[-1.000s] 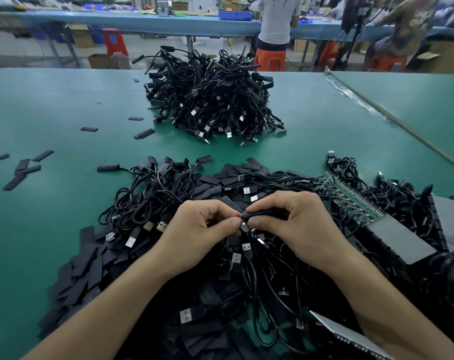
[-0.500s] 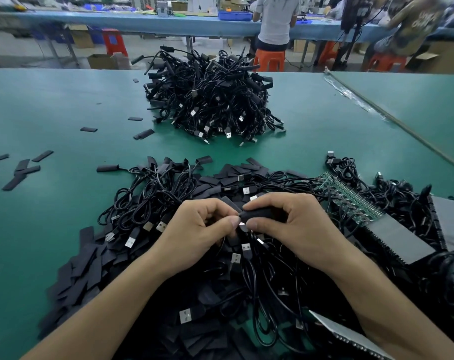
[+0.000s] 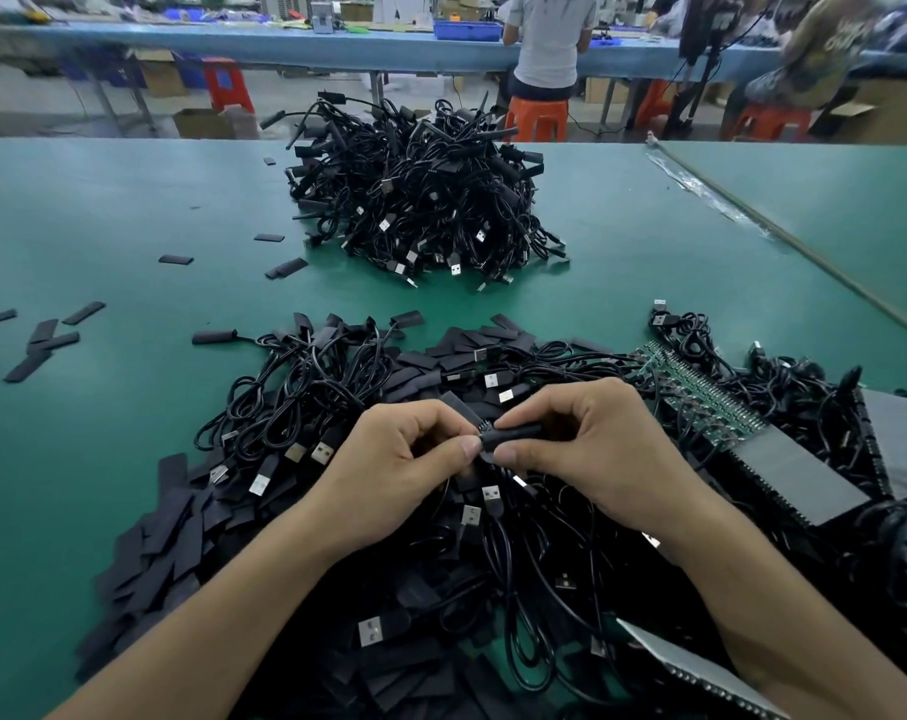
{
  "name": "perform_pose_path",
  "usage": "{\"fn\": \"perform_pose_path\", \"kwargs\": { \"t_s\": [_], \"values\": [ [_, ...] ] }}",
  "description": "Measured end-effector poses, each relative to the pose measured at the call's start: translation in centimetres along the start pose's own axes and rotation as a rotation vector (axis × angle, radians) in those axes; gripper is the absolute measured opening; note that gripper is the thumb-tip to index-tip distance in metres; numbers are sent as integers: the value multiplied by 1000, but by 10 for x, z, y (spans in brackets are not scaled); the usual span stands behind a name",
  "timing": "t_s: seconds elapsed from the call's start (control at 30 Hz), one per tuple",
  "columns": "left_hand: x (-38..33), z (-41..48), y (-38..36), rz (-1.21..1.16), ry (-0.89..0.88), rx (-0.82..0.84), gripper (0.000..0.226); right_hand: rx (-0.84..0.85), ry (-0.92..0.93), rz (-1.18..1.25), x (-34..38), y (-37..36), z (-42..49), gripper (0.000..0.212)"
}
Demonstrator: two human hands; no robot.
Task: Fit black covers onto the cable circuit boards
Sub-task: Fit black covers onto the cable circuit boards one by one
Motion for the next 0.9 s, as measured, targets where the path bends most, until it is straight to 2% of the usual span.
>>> {"fn": "perform_pose_path", "kwargs": {
  "t_s": [0.2,0.4,0.73,0.9],
  "values": [
    [-2,-1,-2,21,-10,33,6,48,-2,-33,2,-1,0,20],
    [-2,-1,0,-35,-9,-6,6,4,32,-17,3,1,-1,11],
    [0,1,-2,-5,31,-1,13,-34,43,-12,2,-1,0,26],
    [2,2,-1,3,33,-1,12,-7,3,28,0,-1,1,18]
  ]
}}
Point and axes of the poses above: each hand's wrist, its own z-axis towards the middle knuckle, its own y-axis out of the back of the hand, x = y × z, the point moved 5 cm from there along z, towards the middle knuckle, and after that the axes turned 3 degrees about -y, right-handed, at the moved point
